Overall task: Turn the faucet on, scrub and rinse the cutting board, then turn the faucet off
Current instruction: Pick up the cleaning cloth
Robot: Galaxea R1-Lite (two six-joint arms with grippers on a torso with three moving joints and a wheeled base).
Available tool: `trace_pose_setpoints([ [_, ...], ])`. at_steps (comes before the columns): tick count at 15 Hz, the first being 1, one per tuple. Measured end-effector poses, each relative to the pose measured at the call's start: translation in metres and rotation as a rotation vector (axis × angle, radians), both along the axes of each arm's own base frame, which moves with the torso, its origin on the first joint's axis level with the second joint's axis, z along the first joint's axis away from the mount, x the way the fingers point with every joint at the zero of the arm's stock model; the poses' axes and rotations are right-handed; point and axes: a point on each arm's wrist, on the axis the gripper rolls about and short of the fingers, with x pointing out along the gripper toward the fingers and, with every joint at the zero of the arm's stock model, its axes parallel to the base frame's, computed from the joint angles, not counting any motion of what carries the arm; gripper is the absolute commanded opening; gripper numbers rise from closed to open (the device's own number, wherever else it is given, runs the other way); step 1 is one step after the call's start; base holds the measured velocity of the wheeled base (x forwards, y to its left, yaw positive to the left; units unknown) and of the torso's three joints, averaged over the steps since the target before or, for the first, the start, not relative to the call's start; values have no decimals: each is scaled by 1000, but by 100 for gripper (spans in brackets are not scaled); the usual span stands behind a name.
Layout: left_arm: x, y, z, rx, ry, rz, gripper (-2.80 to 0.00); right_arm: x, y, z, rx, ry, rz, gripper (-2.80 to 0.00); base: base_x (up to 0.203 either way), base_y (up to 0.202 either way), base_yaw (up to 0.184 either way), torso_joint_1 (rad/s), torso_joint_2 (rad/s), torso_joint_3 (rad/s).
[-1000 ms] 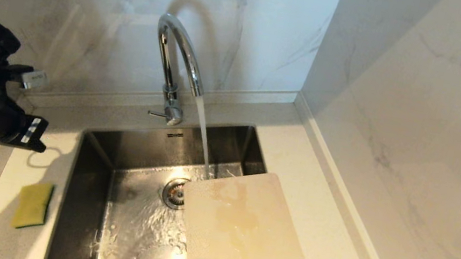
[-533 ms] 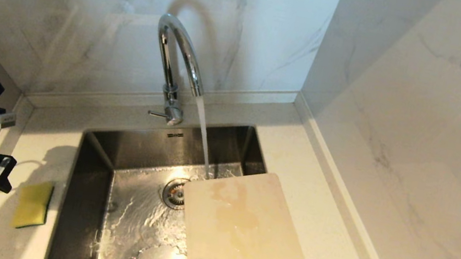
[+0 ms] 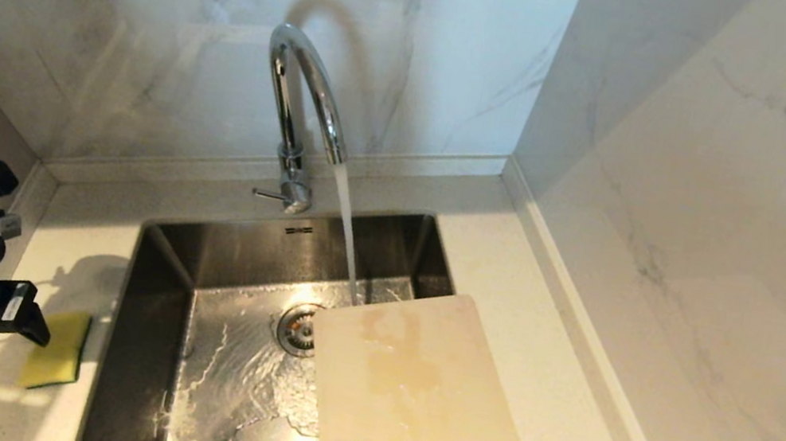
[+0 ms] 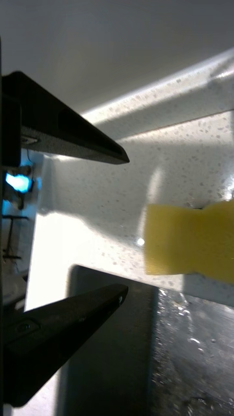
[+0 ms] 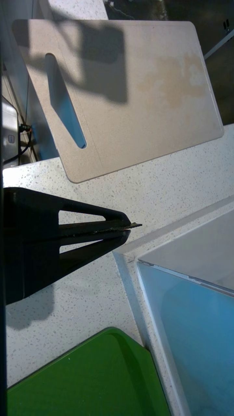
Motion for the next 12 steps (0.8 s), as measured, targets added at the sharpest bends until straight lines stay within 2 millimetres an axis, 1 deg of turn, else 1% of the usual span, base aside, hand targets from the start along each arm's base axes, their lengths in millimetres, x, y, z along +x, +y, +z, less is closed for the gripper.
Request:
trace_pose_setpoints([
  [2, 1, 1, -13, -8, -10, 7, 0, 0, 0, 0, -1, 0, -1, -280, 0, 0, 0, 0, 0, 0],
  [4, 3, 4, -22, -12, -8, 18, 0, 0, 0, 0, 0, 0, -1, -280, 0, 0, 0, 0, 0, 0],
  [12, 12, 6, -39, -67, 7, 23, 0, 0, 0, 0, 0, 0, 0, -280, 0, 0, 0, 0, 0, 0],
])
